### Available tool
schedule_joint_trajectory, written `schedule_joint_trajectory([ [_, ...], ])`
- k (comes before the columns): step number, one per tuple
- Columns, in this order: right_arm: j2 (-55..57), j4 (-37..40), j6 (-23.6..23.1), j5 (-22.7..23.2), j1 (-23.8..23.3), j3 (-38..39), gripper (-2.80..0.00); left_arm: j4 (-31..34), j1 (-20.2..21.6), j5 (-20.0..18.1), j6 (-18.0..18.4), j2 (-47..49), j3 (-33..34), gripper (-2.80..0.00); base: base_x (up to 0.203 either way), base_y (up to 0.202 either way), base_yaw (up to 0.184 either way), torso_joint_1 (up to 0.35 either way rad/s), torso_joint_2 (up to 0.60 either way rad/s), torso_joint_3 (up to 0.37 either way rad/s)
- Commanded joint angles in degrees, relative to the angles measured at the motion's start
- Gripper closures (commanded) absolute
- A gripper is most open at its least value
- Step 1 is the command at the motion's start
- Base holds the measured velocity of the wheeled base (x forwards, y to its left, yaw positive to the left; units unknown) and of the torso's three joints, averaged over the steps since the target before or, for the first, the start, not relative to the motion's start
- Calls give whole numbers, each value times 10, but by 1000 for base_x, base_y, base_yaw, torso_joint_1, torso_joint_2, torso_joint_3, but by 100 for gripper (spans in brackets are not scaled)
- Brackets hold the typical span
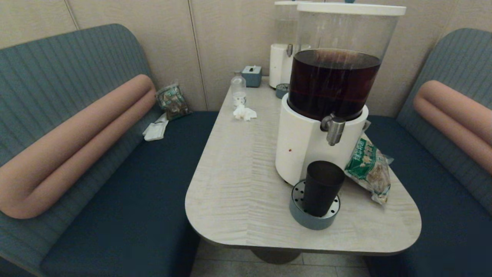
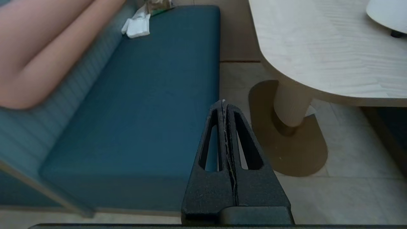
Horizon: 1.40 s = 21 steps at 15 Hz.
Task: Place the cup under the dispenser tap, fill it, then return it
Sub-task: Turn on the faucet
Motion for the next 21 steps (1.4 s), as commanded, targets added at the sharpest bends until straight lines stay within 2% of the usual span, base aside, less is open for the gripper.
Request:
schedule_joint_trajectory([
  [1,1,0,0,0,0,0,0,0,0,2,-10,0,0,0,0,0,0,0,0,0],
  [6,0,19,-21,-2,0,-12,0,-1,0,2,-11,0,0,0,0,0,0,0,0,0],
  [8,10,31,-22,-6,0,-71,0,0,0,2,-11,0,0,0,0,0,0,0,0,0],
  [11,135,47,-6,-10,1,-243,0,-1,0,2,-11,0,0,0,0,0,0,0,0,0],
  [14,365,61,6,-12,4,-425,0,0,0,2,-11,0,0,0,0,0,0,0,0,0],
  [17,581,138,33,-5,14,-667,0,0,0,2,-11,0,0,0,0,0,0,0,0,0],
  [19,705,213,85,26,29,-821,0,0,0,2,-11,0,0,0,0,0,0,0,0,0],
  [21,797,278,161,104,50,-911,0,0,0,2,-11,0,0,0,0,0,0,0,0,0],
])
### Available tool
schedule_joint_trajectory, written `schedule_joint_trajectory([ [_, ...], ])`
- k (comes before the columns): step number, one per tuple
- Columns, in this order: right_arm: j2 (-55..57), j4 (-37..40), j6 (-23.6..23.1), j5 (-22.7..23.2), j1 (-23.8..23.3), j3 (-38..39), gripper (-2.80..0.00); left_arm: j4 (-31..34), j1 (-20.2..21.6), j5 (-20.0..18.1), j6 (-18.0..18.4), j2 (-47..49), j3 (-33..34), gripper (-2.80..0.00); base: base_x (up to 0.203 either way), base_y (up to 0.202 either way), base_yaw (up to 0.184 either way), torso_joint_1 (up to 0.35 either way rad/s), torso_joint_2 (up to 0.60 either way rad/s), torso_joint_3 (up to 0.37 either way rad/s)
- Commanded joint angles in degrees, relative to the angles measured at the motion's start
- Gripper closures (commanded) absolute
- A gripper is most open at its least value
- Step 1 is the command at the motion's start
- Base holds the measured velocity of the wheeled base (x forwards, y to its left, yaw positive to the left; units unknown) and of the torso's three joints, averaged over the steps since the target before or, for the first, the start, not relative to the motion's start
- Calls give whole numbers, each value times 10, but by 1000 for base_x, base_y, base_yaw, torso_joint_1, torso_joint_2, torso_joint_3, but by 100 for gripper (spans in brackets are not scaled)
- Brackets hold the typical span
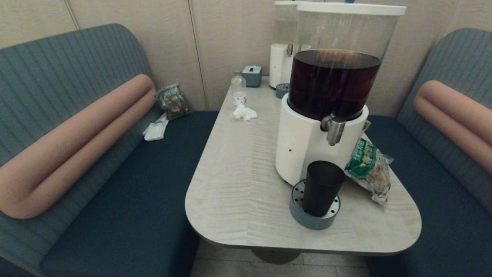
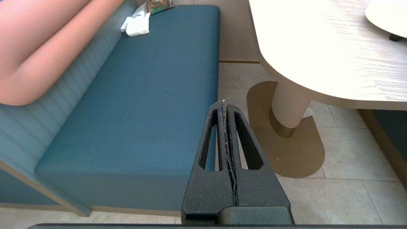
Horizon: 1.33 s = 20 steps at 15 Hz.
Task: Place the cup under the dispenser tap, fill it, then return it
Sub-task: Turn on the faucet
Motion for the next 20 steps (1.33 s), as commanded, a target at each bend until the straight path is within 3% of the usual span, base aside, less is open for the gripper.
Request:
schedule_joint_trajectory([
  [1,168,58,86,90,24,-98,0,0,0,0,0,0,0,0,0,0,0,0,0,0],
  [2,191,73,117,123,35,-111,0,0,0,0,0,0,0,0,0,0,0,0,0,0],
  [3,217,82,119,122,44,-118,0,0,0,0,0,0,0,0,0,0,0,0,0,0],
  [6,265,101,71,37,74,-128,0,0,0,0,0,0,0,0,0,0,0,0,0,0],
  [15,294,103,79,18,161,-114,0,0,0,0,-1,0,0,0,0,0,0,0,0,0],
  [20,303,97,82,20,173,-124,0,0,0,0,0,0,0,0,0,0,0,0,0,0],
])
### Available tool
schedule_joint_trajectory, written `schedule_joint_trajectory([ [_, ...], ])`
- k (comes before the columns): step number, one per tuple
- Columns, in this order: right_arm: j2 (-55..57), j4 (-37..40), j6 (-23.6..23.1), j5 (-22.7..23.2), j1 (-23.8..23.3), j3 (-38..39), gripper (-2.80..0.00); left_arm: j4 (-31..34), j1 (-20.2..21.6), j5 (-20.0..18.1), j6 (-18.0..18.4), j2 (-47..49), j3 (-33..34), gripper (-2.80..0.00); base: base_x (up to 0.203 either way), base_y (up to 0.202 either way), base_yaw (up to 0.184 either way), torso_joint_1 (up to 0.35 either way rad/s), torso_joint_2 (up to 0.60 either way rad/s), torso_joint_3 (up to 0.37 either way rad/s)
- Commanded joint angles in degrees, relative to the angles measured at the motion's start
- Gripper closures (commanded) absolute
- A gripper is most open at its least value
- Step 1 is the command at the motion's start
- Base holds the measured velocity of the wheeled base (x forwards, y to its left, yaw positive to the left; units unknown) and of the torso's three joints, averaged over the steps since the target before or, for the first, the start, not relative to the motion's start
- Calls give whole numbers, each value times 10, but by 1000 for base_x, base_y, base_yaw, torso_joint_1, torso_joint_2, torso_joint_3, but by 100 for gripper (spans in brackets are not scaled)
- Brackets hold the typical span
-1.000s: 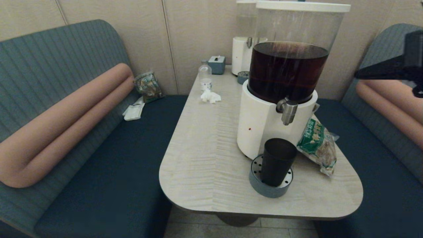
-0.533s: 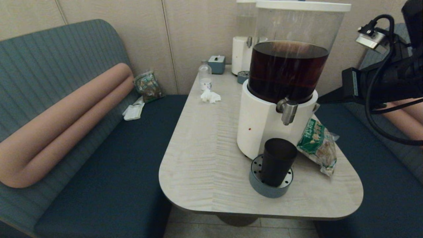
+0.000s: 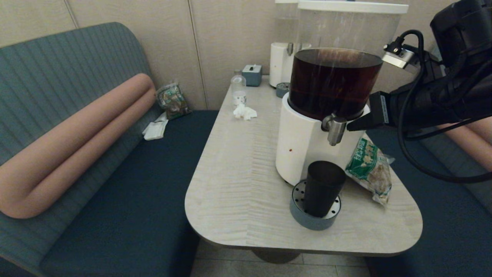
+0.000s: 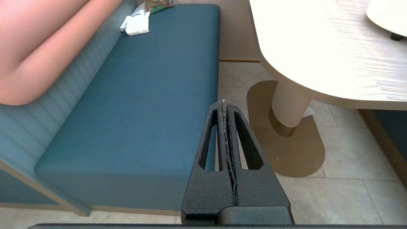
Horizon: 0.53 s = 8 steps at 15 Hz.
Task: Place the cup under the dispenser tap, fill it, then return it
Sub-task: Turn on the faucet
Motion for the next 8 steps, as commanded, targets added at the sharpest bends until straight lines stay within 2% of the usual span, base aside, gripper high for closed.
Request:
schedule_joint_trajectory([
  [1,8,-3,1,1,2,-6,0,0,0,0,0,0,0,0,0,0,0,0,0,0],
  [8,21,-9,-3,4,6,-29,0,0,0,0,0,0,0,0,0,0,0,0,0,0],
])
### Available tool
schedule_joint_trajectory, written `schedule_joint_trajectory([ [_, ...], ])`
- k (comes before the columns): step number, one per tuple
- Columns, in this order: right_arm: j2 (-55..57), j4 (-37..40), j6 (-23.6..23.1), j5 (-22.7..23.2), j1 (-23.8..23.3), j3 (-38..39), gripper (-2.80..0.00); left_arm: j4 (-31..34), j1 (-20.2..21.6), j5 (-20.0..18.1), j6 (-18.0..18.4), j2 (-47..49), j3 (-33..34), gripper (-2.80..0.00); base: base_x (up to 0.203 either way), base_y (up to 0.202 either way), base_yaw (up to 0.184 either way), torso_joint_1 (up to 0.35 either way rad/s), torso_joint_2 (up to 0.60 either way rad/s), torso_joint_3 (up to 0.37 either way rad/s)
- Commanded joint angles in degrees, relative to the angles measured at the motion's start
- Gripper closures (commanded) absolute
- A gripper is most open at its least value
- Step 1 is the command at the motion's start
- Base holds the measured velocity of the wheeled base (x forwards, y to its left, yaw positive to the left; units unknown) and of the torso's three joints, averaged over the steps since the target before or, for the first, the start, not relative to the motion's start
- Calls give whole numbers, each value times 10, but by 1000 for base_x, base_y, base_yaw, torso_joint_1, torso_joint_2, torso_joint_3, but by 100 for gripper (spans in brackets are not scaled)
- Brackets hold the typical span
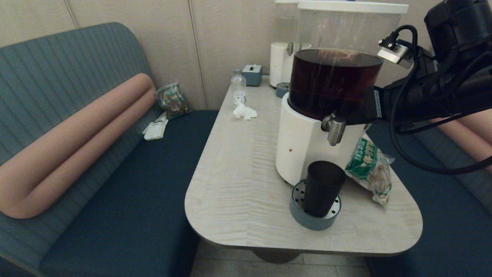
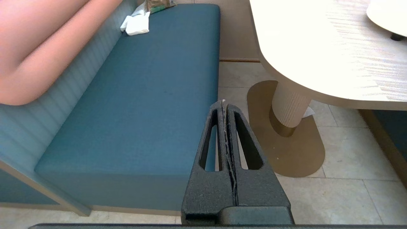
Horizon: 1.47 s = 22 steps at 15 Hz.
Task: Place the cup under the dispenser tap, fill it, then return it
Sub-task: Turn on the faucet
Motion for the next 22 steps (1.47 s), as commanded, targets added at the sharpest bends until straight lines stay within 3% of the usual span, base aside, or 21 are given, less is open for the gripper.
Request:
schedule_joint_trajectory([
  [1,3,-5,-1,2,4,-5,0,0,0,0,0,0,0,0,0,0,0,0,0,0],
  [14,13,-35,-10,7,23,-6,0,-1,0,0,0,0,0,0,0,0,0,0,0,0],
  [16,11,-35,-28,9,23,-4,0,0,0,0,0,0,0,0,0,0,0,0,0,0],
  [22,6,-36,-41,70,24,2,0,0,0,0,0,0,0,0,0,0,0,0,0,0],
])
